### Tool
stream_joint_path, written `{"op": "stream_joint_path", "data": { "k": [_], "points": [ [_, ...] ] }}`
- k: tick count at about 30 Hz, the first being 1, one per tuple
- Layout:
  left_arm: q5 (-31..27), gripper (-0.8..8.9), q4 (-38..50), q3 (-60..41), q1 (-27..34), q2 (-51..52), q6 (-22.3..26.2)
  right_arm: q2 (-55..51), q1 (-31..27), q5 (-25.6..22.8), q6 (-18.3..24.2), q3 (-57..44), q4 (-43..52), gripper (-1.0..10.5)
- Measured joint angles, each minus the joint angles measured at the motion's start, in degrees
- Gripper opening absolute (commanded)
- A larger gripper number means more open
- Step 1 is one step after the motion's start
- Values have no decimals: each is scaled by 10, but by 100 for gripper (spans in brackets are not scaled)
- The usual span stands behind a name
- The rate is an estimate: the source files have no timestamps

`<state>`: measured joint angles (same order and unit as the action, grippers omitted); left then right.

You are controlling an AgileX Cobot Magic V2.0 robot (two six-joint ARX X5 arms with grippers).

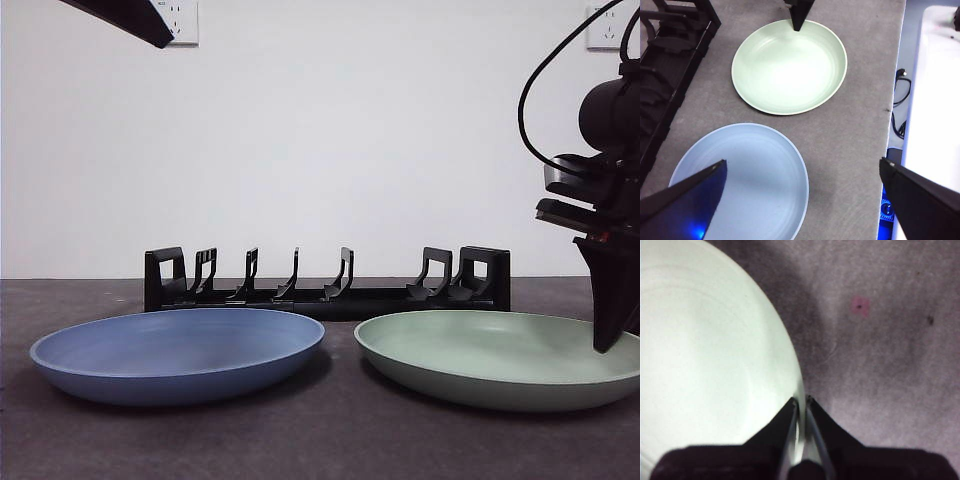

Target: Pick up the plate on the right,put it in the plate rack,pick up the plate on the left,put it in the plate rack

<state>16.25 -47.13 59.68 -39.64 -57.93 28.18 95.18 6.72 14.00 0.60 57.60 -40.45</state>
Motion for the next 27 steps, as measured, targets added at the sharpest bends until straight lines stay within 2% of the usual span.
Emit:
{"op": "stream_joint_path", "data": {
  "k": [5, 12, 16, 19, 24, 27],
  "points": [
    [-45, 628, 1, 0, -32, -8, 32, 0, 0, 4, 0, 6, -6, -12],
    [-129, 628, 5, 0, -85, -14, 105, -21, 0, 10, 9, 97, -121, -12],
    [-178, 628, 39, 0, -113, -21, 162, -40, 0, 43, 16, 192, -202, -12],
    [-196, 628, 77, 0, -127, -28, 213, -45, 7, 50, 20, 251, -255, -12],
    [-222, 627, 128, 0, -138, -47, 294, -45, 33, 66, 21, 298, -315, -12],
    [-242, 625, 134, 0, -144, -67, 327, -45, 55, 77, 20, 320, -327, -11]
  ]
}}
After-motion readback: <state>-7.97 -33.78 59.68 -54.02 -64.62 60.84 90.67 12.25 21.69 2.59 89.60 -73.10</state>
